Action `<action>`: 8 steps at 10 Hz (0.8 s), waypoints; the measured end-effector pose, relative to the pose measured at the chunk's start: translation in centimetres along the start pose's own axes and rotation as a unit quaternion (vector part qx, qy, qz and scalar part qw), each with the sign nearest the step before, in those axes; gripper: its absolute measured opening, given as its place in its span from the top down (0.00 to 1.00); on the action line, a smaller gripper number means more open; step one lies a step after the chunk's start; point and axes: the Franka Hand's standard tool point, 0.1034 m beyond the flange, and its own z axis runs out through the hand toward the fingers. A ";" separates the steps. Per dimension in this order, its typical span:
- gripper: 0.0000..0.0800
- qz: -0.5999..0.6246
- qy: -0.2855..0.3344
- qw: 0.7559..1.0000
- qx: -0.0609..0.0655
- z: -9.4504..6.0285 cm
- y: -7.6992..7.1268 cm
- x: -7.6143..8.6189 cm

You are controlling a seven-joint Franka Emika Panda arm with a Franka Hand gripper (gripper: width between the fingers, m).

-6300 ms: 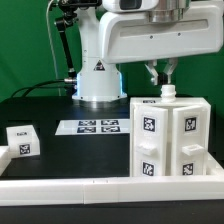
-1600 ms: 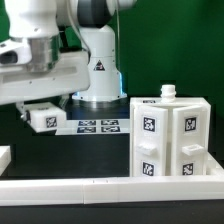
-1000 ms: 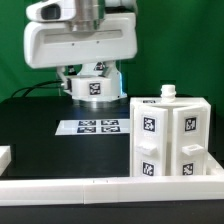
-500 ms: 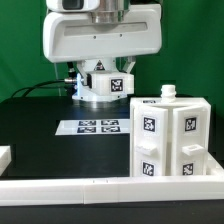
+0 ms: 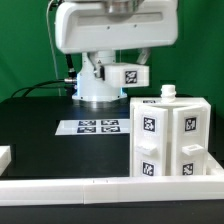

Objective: Assemble cabinet

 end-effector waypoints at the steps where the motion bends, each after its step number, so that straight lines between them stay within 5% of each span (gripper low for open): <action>1: 0.30 0.006 0.003 1.000 0.000 -0.7 -0.6 1.0; 4: 0.30 0.022 0.009 1.000 0.000 -1.2 -2.7 3.1; 8: 0.30 0.013 0.002 1.000 0.000 0.4 -3.9 4.4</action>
Offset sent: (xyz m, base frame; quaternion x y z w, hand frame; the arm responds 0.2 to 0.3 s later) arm 0.0227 0.0320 0.0081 -0.0058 -0.0100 0.0346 0.9993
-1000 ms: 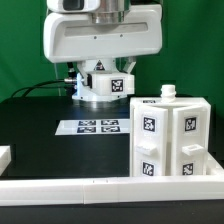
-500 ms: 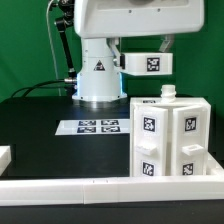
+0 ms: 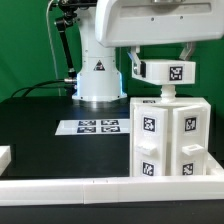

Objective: Assemble cabinet

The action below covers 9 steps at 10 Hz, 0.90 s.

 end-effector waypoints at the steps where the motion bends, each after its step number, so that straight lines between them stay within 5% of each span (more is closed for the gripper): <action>1: 0.30 -0.008 0.000 1.000 -0.001 0.4 0.1 0.2; 6: 0.30 -0.013 -0.002 1.000 0.000 0.9 -0.3 0.2; 9: 0.30 -0.015 -0.009 1.000 0.001 0.9 -0.3 1.6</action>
Offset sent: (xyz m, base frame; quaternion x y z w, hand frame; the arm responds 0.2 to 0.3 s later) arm 0.0000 0.0000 0.0000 0.0000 0.0000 0.0000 1.0000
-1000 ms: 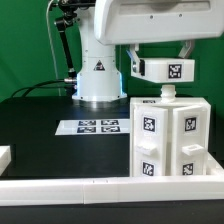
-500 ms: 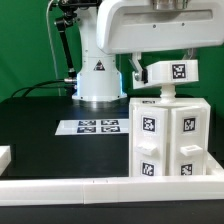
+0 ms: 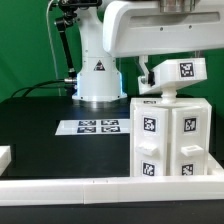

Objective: Assemble cabinet

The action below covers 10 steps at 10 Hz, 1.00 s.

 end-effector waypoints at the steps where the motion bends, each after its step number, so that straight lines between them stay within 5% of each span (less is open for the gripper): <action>1: 0.30 0.000 -0.002 1.000 0.000 0.3 0.1 0.3; 7: 0.30 0.006 0.018 1.000 -0.004 0.7 0.4 0.9; 9: 0.23 0.006 0.017 1.000 -0.004 0.8 0.5 0.9; 10: 0.06 0.006 0.017 1.000 -0.004 0.8 0.5 0.9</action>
Offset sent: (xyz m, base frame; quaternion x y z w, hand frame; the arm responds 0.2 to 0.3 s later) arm 0.0068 -0.0014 -0.0165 0.0308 -0.0008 -0.0074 0.9995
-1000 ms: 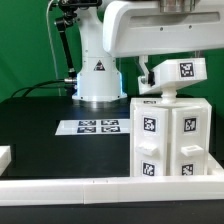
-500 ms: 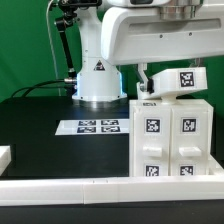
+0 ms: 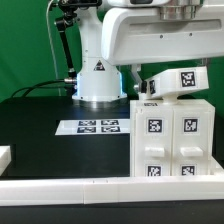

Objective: Assemble cabinet

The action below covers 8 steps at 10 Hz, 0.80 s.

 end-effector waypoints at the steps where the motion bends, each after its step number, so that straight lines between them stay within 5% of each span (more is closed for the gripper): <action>1: 0.01 0.000 0.000 1.000 0.000 0.0 0.0 0.0; 6: 0.00 -0.002 0.026 1.000 -0.003 -0.7 0.1 0.1; 8: 0.00 -0.001 0.096 0.995 -0.013 -1.4 0.4 0.0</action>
Offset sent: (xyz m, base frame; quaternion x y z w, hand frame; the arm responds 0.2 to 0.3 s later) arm 0.0000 0.0000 0.0000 0.0000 0.0000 0.0000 1.0000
